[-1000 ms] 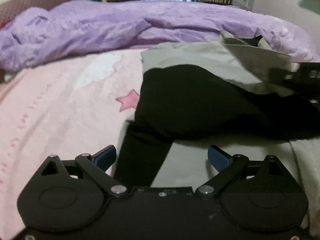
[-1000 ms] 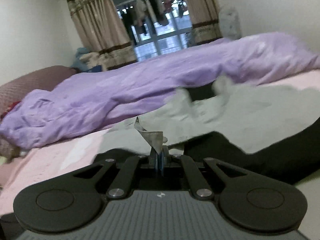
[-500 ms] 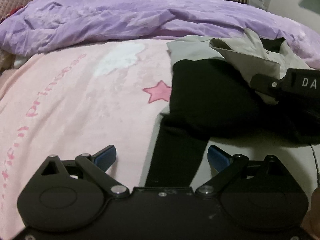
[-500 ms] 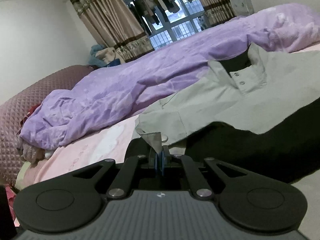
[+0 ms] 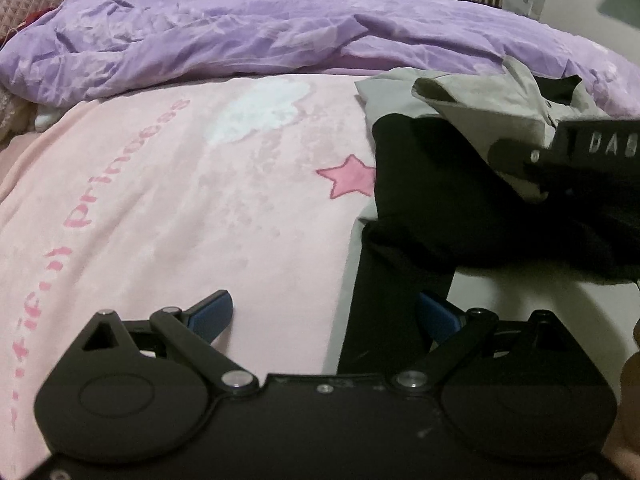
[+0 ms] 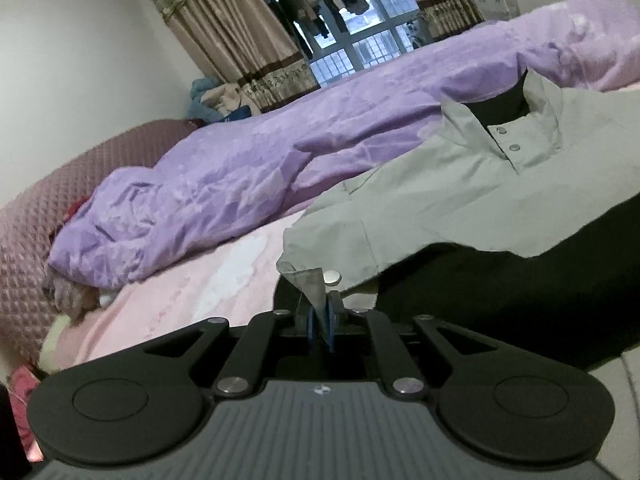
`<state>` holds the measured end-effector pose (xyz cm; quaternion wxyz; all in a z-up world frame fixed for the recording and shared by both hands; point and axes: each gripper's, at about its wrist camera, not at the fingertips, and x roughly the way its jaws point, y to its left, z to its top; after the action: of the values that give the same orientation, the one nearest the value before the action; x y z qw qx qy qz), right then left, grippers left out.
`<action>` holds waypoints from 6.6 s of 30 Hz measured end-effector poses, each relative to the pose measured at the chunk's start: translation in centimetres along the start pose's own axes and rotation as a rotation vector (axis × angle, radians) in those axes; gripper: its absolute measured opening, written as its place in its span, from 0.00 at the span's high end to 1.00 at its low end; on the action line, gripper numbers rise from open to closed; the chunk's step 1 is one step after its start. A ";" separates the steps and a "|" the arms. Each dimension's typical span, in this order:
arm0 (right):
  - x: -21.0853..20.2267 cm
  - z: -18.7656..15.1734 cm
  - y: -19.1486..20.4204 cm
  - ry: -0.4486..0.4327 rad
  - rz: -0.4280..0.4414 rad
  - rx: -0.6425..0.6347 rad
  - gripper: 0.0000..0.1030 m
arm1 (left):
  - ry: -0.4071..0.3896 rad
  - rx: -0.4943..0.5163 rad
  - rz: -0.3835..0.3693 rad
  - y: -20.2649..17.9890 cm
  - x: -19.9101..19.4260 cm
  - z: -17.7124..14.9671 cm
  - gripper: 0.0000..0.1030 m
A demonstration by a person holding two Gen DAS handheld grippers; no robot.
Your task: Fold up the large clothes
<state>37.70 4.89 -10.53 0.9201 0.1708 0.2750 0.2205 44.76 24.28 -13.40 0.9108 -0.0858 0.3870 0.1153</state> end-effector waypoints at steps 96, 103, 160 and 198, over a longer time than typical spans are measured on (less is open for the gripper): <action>-29.1 0.6 -21.5 -0.164 -0.489 -0.107 0.97 | -0.146 0.098 -0.194 -3.2 -14.0 -7.0 0.93; -29.3 3.7 -18.2 -0.425 -0.551 -0.128 0.97 | -0.332 0.006 -0.187 -2.3 -17.7 -3.1 0.92; -29.1 -3.9 -23.4 0.124 -0.466 -0.054 0.92 | 0.015 0.027 -0.165 -0.3 -12.4 -13.1 0.33; -11.9 19.9 -23.6 -0.362 -0.431 0.013 0.25 | -0.382 -0.134 -0.136 -1.6 -2.3 15.8 0.45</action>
<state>47.72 -24.84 -0.01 0.9788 0.1511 0.1374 -0.0161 54.47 26.25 -0.78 0.9656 -0.1487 0.1918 0.0933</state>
